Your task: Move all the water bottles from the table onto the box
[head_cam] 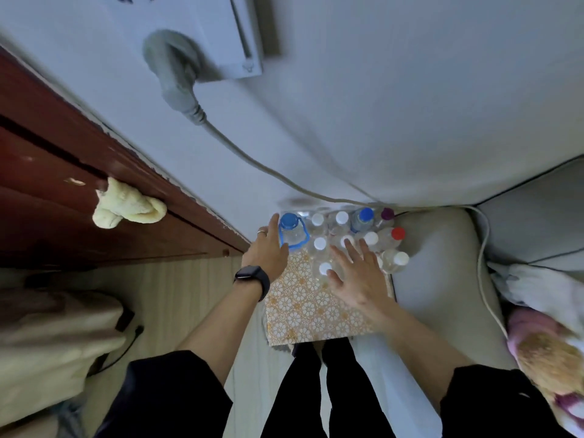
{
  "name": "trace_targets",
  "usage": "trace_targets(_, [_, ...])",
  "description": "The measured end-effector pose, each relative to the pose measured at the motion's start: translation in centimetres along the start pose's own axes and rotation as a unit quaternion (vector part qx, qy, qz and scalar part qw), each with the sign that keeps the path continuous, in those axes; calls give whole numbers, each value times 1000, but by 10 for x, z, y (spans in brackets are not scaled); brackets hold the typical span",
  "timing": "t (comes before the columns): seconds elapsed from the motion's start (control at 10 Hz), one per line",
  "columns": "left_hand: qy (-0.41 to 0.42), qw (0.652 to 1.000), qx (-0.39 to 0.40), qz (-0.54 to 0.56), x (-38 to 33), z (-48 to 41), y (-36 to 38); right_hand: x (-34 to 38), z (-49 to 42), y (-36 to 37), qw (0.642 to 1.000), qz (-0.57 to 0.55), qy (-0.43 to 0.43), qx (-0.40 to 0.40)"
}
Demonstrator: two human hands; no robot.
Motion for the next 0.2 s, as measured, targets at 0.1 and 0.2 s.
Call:
trace_targets(0.1, [-3, 999, 2, 43, 3, 40, 0, 14, 32, -34, 997, -26, -24, -66])
trace_targets(0.2, [8, 996, -19, 88, 2, 78, 7, 23, 67, -55, 985, -88, -39, -140])
Point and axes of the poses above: each hand's wrist, its own z-axis away from the middle knuckle, its own y-axis out of the palm, x = y × z, the point moved 4 cm from there along -z, towards the middle knuckle, and after that the axes turned 7 degrees about -y, right-handed, at the moved point
